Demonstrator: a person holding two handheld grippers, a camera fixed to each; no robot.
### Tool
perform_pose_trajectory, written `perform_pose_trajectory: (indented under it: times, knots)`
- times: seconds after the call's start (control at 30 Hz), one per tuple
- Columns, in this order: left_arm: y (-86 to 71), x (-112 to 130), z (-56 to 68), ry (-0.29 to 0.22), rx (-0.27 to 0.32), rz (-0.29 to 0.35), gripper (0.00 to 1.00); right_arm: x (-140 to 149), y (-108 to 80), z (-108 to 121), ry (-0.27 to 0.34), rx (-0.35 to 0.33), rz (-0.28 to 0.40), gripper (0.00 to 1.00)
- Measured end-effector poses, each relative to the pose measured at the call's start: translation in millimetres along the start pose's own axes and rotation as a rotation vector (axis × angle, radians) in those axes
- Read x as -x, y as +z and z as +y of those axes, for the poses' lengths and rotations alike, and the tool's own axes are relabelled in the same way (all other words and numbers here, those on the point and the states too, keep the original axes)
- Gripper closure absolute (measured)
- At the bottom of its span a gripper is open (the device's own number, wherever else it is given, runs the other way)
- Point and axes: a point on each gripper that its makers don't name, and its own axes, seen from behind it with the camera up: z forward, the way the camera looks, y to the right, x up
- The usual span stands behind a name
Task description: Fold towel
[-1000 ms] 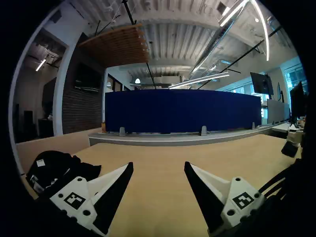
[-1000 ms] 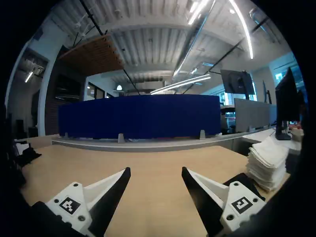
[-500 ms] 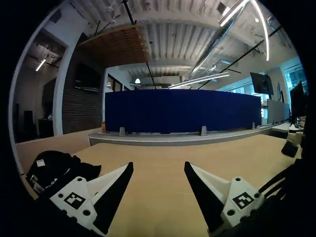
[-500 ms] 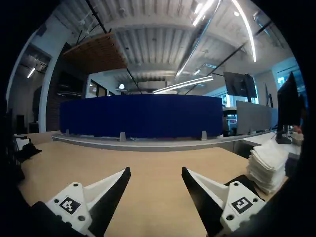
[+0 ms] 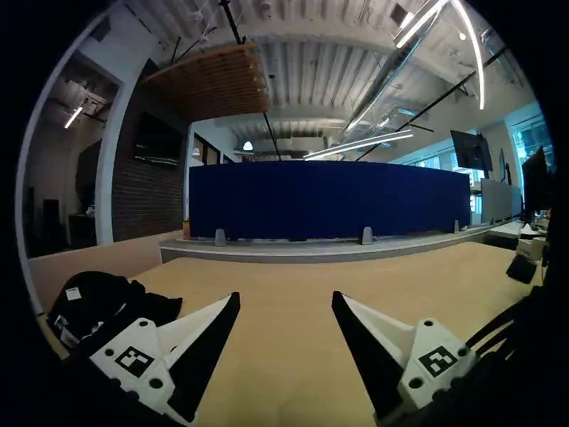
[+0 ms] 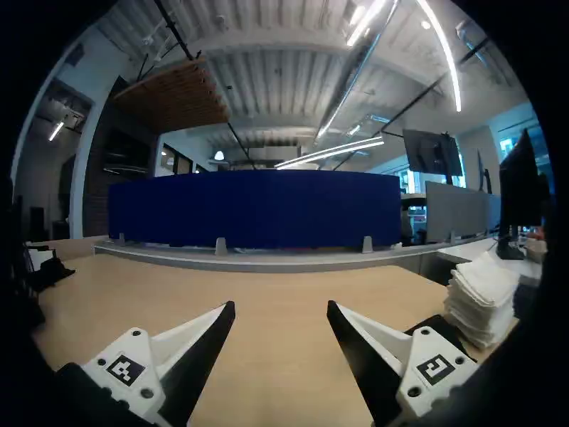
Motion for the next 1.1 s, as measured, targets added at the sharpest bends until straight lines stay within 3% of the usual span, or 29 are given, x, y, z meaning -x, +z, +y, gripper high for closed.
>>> perform_pose_trajectory:
  times: [1.1]
  knots:
    - [1.5, 0.4, -1.0, -0.001, 0.0, 0.0, 0.04, 0.3, -2.7, -0.7, 0.0, 0.0, 0.0, 0.0]
